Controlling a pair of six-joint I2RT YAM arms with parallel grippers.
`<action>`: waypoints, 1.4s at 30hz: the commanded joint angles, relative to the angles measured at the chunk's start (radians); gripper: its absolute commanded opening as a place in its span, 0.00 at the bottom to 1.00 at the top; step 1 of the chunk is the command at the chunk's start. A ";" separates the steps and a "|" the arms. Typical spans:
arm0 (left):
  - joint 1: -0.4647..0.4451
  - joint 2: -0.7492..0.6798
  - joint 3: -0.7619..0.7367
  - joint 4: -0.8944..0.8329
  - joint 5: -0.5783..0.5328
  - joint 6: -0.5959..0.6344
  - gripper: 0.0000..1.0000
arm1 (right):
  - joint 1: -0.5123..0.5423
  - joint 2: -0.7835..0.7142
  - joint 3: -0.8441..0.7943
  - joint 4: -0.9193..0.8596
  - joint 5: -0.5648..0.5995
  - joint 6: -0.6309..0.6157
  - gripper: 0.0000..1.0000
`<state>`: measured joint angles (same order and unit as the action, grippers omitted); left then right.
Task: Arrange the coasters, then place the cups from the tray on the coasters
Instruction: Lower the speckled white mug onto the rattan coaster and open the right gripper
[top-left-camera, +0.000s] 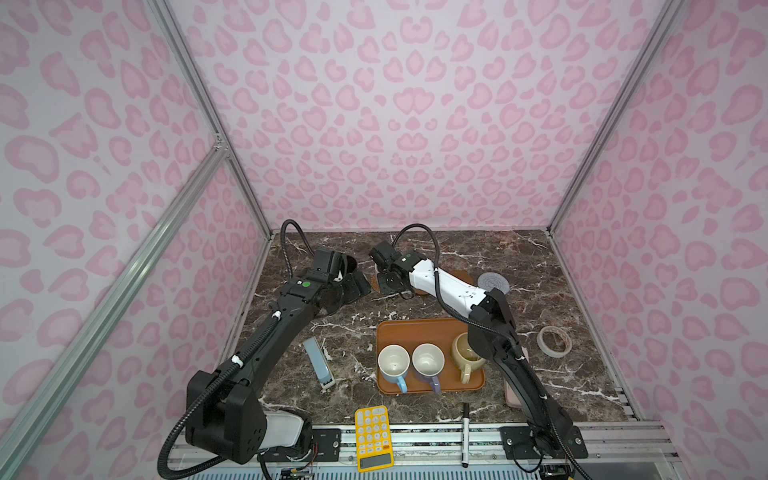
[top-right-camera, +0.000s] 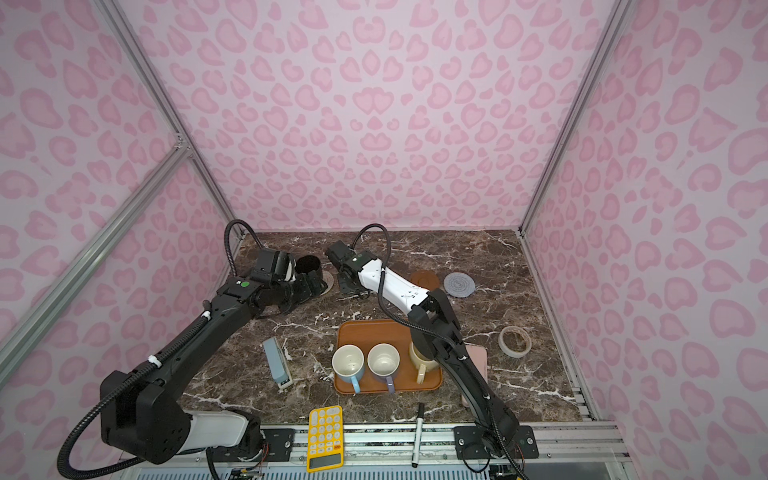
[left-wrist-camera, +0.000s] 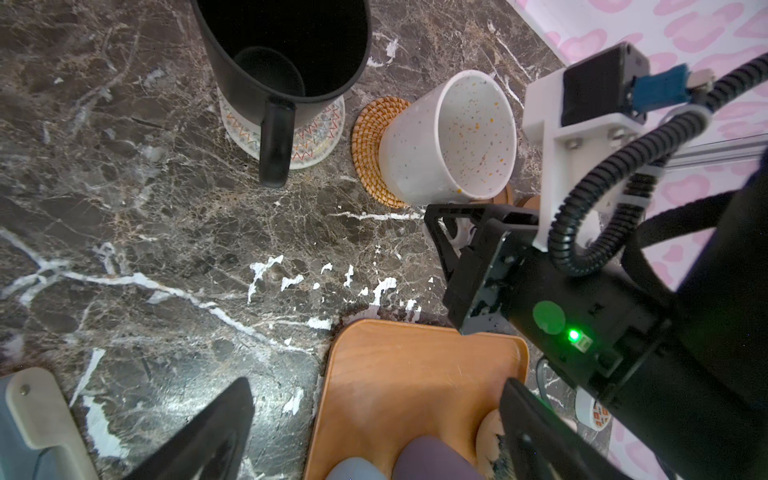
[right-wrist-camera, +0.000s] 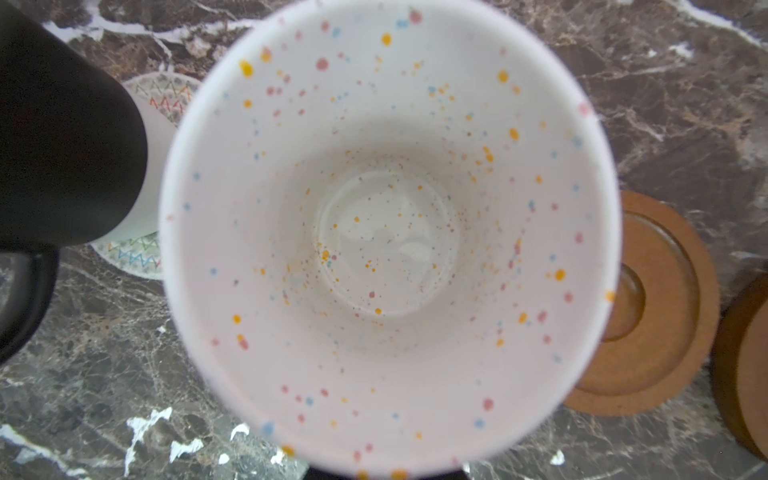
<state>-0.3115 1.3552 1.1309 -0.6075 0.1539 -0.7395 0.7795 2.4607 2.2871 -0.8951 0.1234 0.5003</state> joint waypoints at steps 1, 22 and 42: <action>0.000 -0.015 -0.010 0.020 0.010 -0.001 0.95 | 0.001 0.027 0.021 -0.002 -0.003 -0.003 0.00; 0.001 -0.020 -0.021 0.020 0.017 0.004 0.95 | 0.001 0.062 0.037 0.027 0.024 -0.039 0.00; 0.001 -0.052 -0.028 -0.005 0.009 0.005 0.97 | -0.001 0.032 0.063 -0.025 0.041 -0.016 0.42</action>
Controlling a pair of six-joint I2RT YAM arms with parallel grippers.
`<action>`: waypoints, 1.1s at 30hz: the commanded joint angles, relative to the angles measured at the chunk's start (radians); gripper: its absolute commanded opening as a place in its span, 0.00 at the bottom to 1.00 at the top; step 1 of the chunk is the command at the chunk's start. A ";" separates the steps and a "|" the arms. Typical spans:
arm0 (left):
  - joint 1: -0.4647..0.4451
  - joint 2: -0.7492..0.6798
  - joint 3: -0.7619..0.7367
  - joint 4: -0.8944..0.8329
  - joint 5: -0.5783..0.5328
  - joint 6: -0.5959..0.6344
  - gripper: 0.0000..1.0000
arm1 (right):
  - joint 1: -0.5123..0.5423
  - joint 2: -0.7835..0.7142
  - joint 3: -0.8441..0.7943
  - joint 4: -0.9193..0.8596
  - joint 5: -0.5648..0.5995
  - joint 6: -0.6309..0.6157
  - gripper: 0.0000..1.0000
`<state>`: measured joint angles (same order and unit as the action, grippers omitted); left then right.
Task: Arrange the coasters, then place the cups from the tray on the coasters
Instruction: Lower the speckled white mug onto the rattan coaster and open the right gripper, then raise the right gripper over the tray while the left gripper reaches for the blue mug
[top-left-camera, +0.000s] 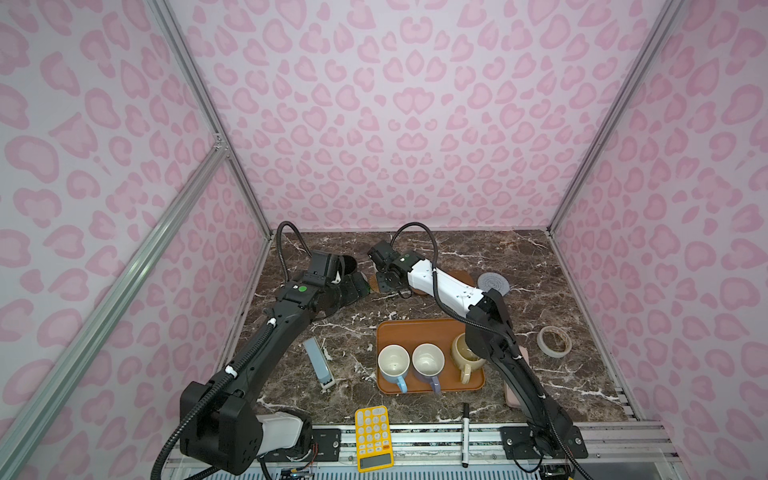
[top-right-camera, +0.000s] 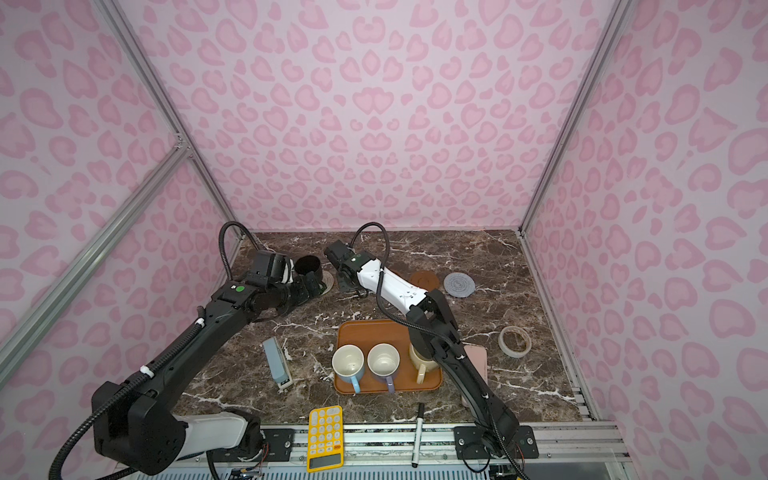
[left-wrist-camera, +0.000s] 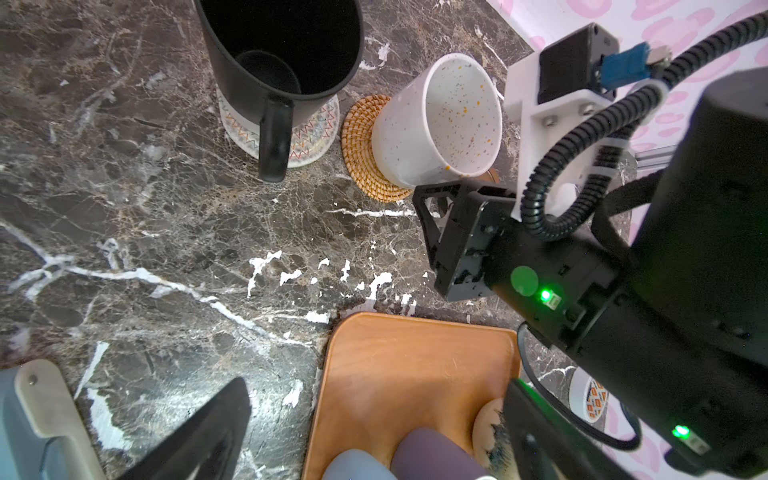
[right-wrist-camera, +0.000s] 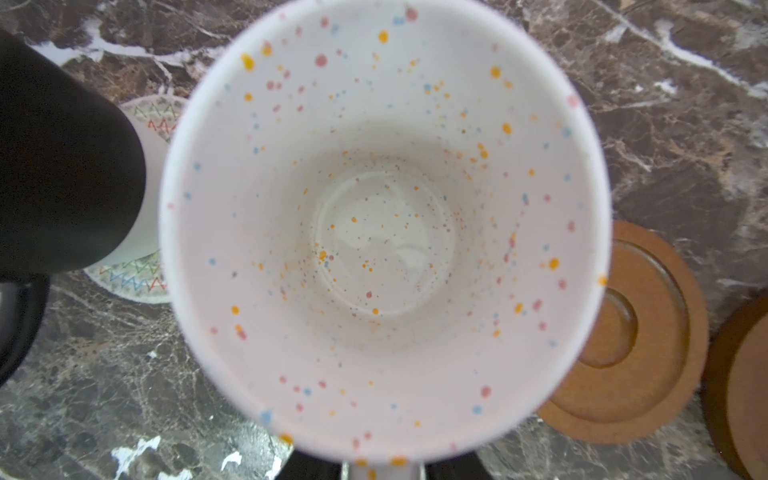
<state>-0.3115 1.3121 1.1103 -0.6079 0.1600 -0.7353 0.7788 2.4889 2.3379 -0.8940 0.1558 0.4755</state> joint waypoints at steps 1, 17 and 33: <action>0.001 -0.016 -0.012 -0.004 0.004 0.002 0.97 | 0.000 0.002 0.023 -0.046 0.018 0.017 0.46; -0.056 -0.137 0.016 -0.176 0.014 0.055 0.99 | 0.004 -0.396 -0.326 0.029 0.016 0.020 0.98; -0.342 -0.206 -0.044 -0.272 -0.088 -0.065 0.99 | -0.015 -0.842 -0.829 0.106 -0.059 0.042 0.98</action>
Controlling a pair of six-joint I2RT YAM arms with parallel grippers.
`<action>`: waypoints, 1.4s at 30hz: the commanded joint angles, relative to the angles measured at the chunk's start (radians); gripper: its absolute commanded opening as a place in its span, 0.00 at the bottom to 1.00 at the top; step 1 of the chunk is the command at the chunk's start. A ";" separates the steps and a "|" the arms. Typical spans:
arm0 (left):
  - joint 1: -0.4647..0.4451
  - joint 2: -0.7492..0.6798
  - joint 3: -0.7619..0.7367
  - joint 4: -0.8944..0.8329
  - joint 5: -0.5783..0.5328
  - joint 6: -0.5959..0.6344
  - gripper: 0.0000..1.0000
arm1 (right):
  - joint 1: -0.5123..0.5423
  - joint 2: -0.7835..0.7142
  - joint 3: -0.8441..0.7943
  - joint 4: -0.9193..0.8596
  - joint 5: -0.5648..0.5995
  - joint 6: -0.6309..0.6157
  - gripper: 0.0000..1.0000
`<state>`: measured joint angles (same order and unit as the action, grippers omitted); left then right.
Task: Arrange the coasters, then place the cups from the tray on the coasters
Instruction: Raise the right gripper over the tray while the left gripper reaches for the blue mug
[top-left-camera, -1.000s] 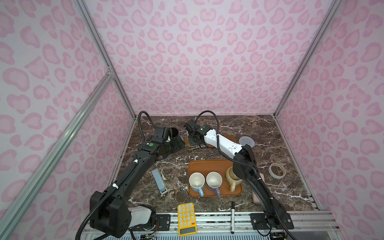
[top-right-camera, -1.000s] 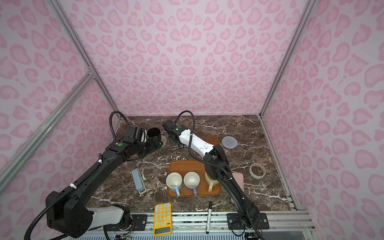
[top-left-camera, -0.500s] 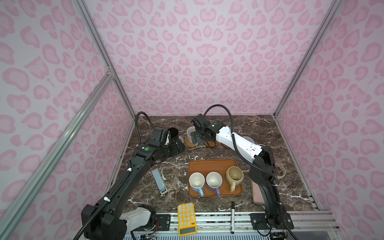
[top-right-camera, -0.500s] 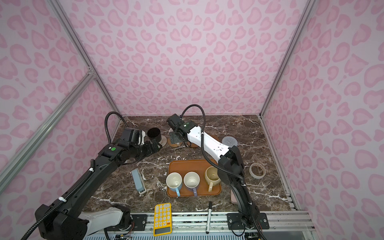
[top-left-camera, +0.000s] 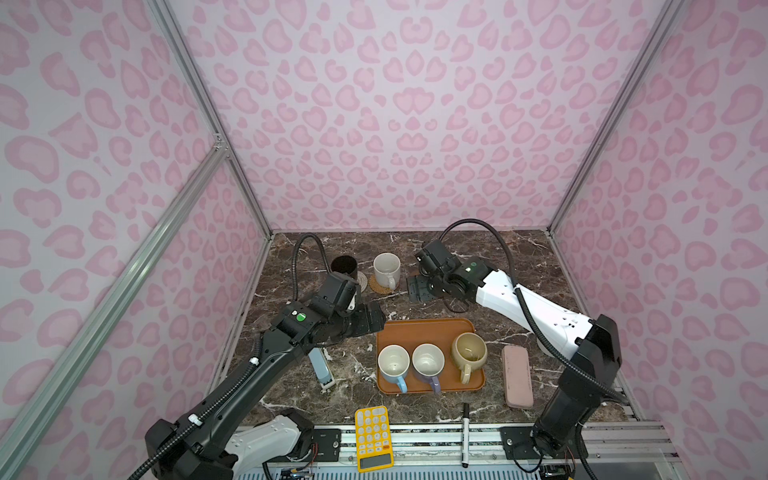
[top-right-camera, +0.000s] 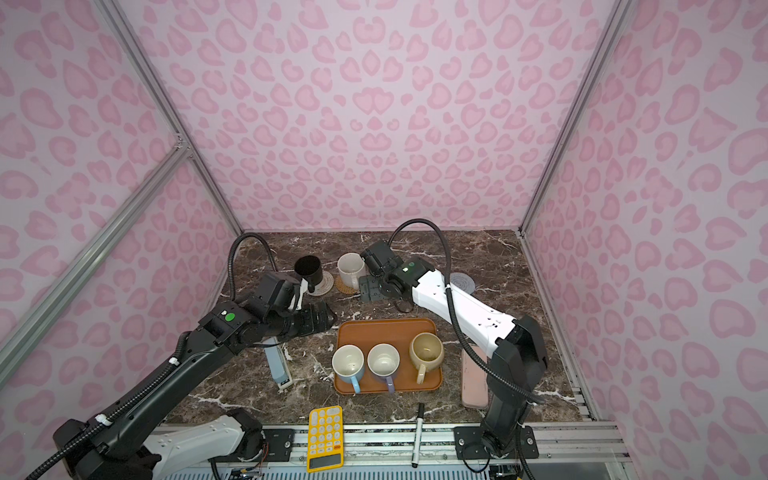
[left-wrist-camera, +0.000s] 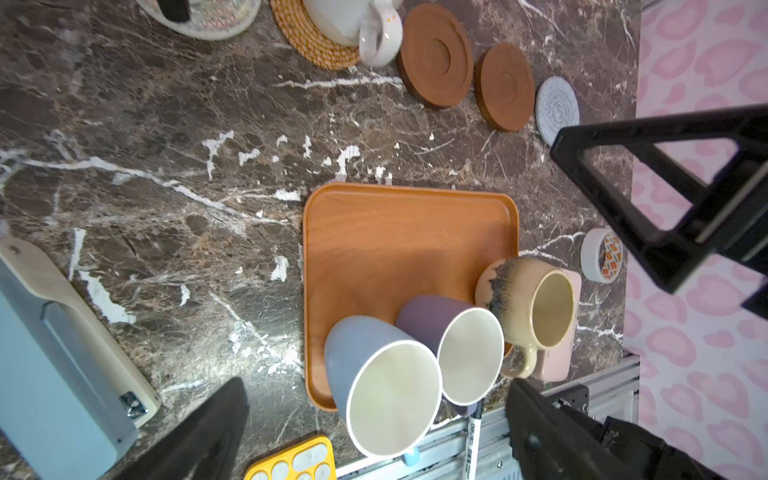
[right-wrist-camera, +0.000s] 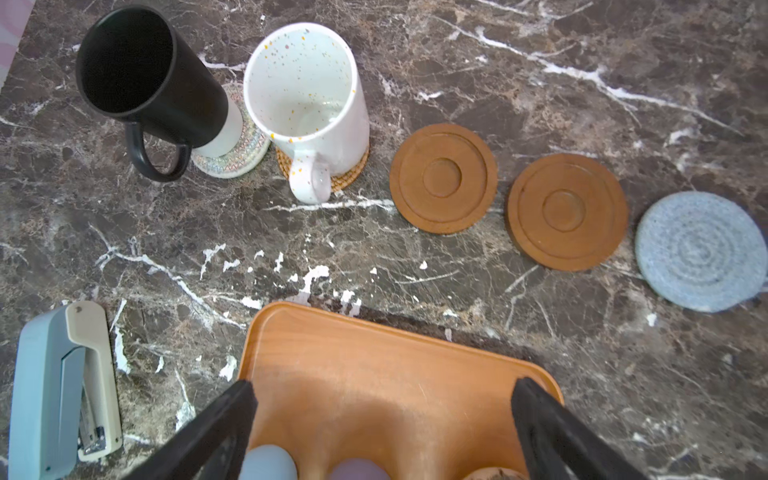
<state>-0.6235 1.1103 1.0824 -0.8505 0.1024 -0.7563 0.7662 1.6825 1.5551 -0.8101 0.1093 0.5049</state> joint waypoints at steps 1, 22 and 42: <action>-0.046 -0.004 -0.022 -0.031 -0.032 -0.054 0.99 | -0.002 -0.056 -0.061 0.025 -0.013 0.016 0.98; -0.362 -0.063 -0.170 -0.058 -0.161 -0.254 0.97 | -0.021 -0.283 -0.347 0.038 -0.090 0.045 0.98; -0.517 0.055 -0.169 0.010 -0.190 -0.313 0.97 | -0.034 -0.343 -0.390 0.041 -0.081 0.053 0.98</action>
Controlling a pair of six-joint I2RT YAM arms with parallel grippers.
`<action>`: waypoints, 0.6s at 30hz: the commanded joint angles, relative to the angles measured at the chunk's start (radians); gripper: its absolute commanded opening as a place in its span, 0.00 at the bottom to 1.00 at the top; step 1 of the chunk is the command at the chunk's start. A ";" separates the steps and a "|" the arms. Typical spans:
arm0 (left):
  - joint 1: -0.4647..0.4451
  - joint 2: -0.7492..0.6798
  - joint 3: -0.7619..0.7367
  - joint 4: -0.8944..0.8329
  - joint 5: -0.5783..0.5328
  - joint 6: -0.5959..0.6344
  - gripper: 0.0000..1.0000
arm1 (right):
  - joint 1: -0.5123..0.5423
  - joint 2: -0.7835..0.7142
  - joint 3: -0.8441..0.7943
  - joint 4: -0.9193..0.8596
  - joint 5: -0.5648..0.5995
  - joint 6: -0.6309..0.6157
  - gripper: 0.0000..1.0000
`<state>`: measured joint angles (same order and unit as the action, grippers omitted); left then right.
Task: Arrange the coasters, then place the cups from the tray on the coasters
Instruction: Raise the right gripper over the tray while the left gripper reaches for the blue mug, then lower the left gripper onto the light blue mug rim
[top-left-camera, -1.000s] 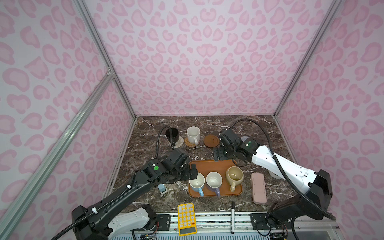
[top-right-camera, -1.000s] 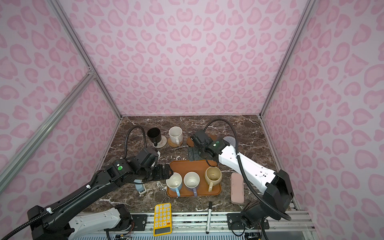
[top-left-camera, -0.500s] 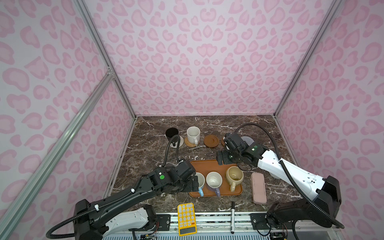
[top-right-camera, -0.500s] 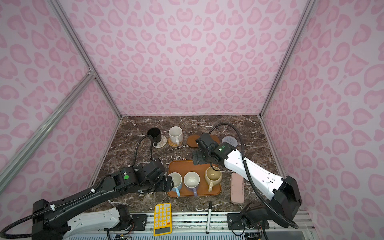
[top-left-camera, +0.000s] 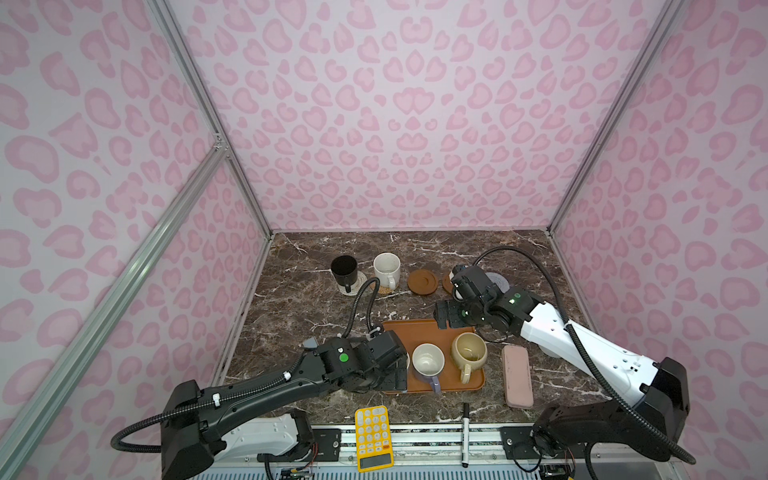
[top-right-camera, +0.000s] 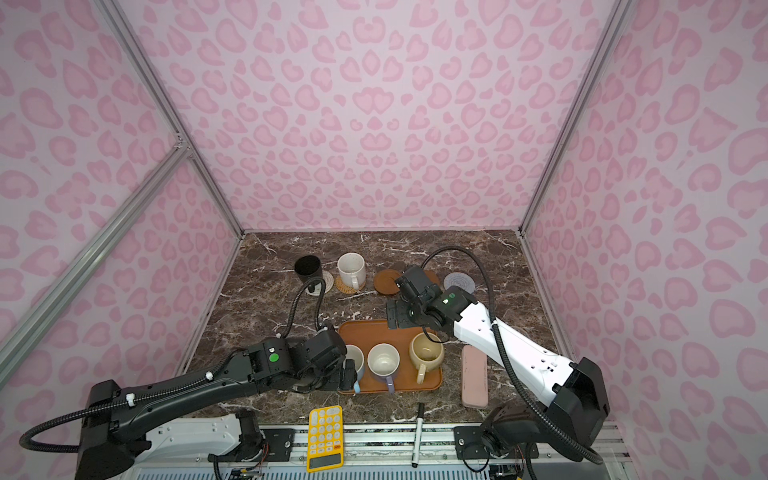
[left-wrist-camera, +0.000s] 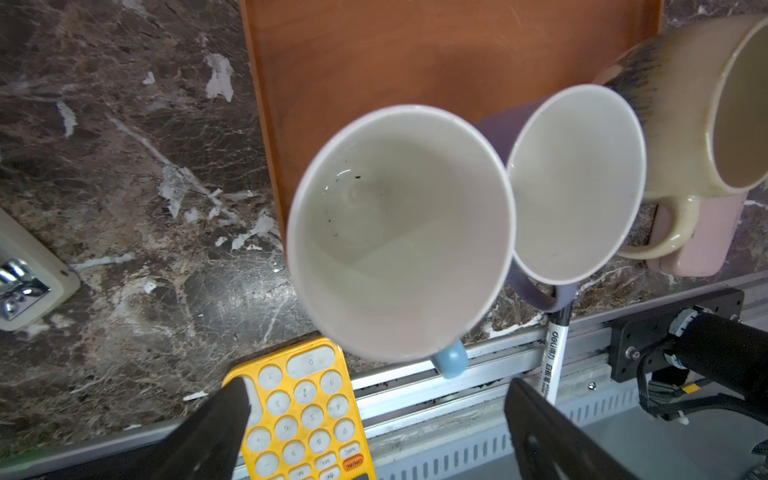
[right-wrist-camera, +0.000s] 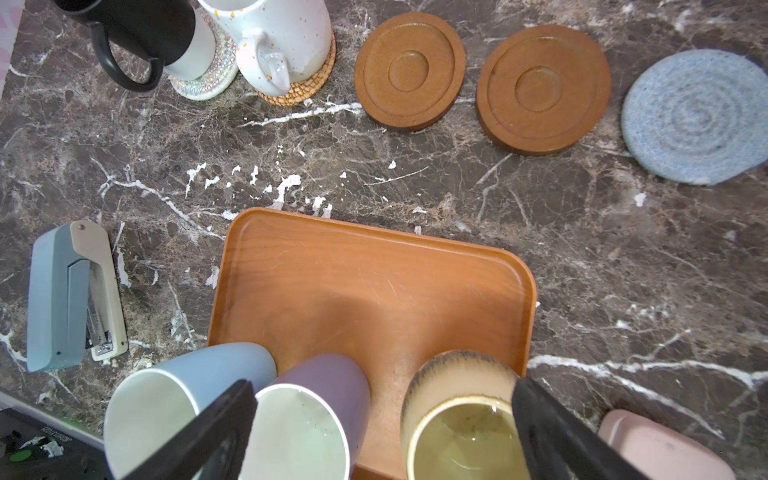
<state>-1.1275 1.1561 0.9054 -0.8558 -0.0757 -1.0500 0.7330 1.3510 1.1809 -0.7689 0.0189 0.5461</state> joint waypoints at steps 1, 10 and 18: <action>-0.014 0.021 0.005 0.013 -0.006 -0.019 0.98 | -0.001 -0.018 -0.022 -0.001 0.012 0.015 0.98; -0.018 0.113 0.011 -0.014 -0.050 -0.013 0.94 | -0.001 -0.065 -0.068 0.006 -0.002 0.037 0.98; -0.019 0.143 0.010 -0.010 -0.098 -0.011 0.70 | -0.001 -0.103 -0.107 0.024 -0.011 0.057 0.98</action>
<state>-1.1469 1.2907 0.9054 -0.8516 -0.1287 -1.0538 0.7311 1.2549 1.0824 -0.7647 0.0048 0.5911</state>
